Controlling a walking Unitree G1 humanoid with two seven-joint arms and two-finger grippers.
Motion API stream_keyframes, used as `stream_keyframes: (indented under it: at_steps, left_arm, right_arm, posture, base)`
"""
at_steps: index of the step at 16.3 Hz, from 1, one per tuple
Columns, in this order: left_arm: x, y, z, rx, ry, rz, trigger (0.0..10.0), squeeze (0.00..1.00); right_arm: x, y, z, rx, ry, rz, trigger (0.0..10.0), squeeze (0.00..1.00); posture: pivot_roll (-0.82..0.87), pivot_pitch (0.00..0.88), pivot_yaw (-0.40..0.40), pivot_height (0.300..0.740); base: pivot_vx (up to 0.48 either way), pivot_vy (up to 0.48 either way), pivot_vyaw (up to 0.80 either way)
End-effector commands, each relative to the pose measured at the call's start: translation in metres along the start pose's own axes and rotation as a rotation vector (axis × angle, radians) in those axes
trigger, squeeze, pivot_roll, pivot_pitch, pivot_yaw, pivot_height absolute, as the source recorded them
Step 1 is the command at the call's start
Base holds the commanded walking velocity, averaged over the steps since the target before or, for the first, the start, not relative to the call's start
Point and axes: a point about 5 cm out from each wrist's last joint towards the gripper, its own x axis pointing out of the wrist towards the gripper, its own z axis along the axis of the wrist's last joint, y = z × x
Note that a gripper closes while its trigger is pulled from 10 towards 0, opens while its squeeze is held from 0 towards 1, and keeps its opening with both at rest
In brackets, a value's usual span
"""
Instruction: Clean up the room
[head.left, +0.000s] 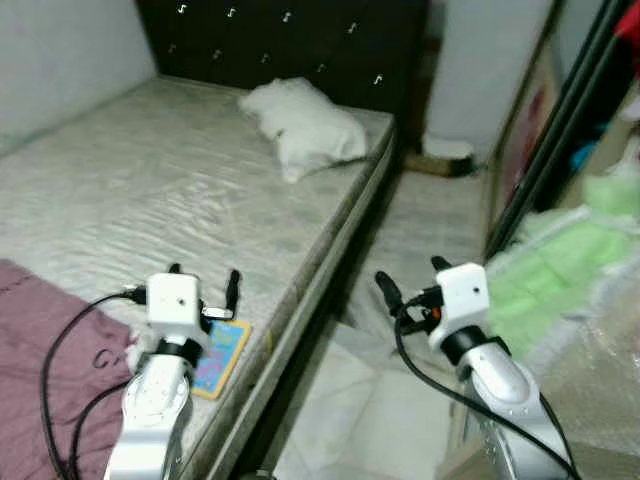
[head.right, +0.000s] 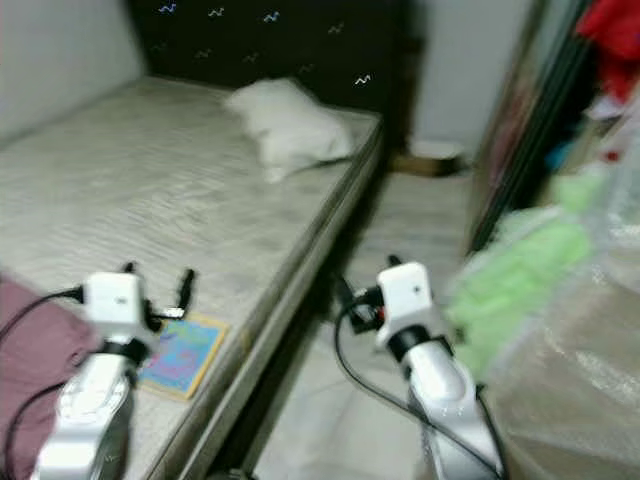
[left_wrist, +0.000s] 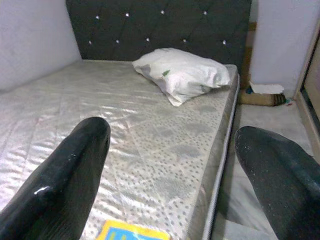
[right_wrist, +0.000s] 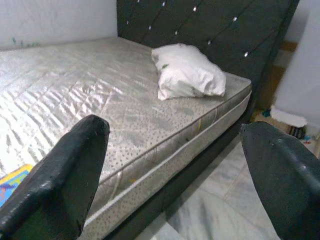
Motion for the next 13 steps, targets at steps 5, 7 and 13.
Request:
stream_keyframes:
  at_steps: [5,7,13]
  left_arm:
    - [0.010,0.003,0.008,0.027,-0.028,0.011,10.0,0.00]
    - [0.011,0.003,0.008,0.025,-0.027,0.010,10.0,0.00]
    - [0.016,0.003,0.008,-0.004,-0.024,0.016,10.0,0.00]
  right_arm:
    - [0.020,0.009,0.009,0.015,-0.050,0.011,10.0,0.00]
    - [0.022,0.010,0.010,0.017,-0.061,0.023,10.0,0.00]
    - [0.026,0.009,0.012,0.007,-0.075,0.017,10.0,0.00]
  posture:
    - [0.01,0.000,-0.005,0.740]
    - [0.01,0.000,-0.007,0.740]
    - [0.01,0.000,-0.005,0.740]
  base:
    - [0.000,0.000,0.80]
    - [0.000,0.000,0.80]
    - [0.000,0.000,0.80]
